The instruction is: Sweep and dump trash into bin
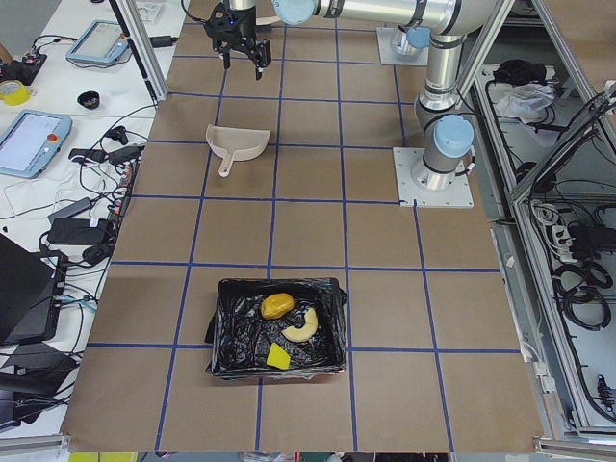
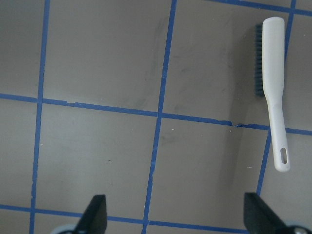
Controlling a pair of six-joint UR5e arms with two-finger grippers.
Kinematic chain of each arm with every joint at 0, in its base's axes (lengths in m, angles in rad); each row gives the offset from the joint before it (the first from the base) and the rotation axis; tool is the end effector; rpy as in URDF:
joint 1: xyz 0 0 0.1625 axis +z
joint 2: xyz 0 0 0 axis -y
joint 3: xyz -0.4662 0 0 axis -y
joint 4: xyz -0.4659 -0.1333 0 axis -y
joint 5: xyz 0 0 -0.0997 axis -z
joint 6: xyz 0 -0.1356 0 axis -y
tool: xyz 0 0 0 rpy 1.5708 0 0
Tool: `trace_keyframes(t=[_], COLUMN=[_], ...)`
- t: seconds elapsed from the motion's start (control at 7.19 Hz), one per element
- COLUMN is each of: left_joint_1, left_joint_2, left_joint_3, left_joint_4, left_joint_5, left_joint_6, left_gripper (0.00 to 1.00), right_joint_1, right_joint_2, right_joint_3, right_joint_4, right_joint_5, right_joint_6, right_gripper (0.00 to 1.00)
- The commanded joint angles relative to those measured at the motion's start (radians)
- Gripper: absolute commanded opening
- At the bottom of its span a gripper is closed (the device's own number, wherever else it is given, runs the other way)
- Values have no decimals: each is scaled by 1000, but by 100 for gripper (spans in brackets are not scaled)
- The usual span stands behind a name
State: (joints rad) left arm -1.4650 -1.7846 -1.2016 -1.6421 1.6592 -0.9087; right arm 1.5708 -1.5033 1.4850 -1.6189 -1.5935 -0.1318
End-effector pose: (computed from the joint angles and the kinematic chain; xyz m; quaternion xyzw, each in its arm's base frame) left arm -0.0499 -0.6790 0.5640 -0.4865 0.8716 -0.0559 0.0242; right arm 0.1302 -0.6057 0.5075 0.0654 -0.9972 0.0324 0.0135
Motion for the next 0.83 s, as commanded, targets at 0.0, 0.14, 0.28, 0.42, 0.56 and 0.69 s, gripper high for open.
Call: trace_keyframes(t=[0.0,0.14,0.28,0.42,0.56,0.69], left_joint_1=[-31,-56,-86,-101,-107,-112], left_joint_2=[42,75,102,114,114,126], left_joint_3=[-71,-105,-139,-168,-176,-182], left_joint_4=[-7,-13,-16,-2,4,4], left_joint_5=[7,7,8,10,8,-7], left_joint_6=[221,367,534,656,659,668], left_gripper=[100,100,100,100,100,100], right_joint_1=[0,0,0,0,0,-2], right_joint_2=[0,-2,-2,-3,-3,-6], right_joint_3=[1,1,3,3,1,-6], right_joint_4=[-62,-47,-44,-24,-16,-18], right_joint_5=[4,3,6,9,0,-3], right_joint_6=[0,0,0,0,0,0], right_gripper=[100,100,100,100,100,100])
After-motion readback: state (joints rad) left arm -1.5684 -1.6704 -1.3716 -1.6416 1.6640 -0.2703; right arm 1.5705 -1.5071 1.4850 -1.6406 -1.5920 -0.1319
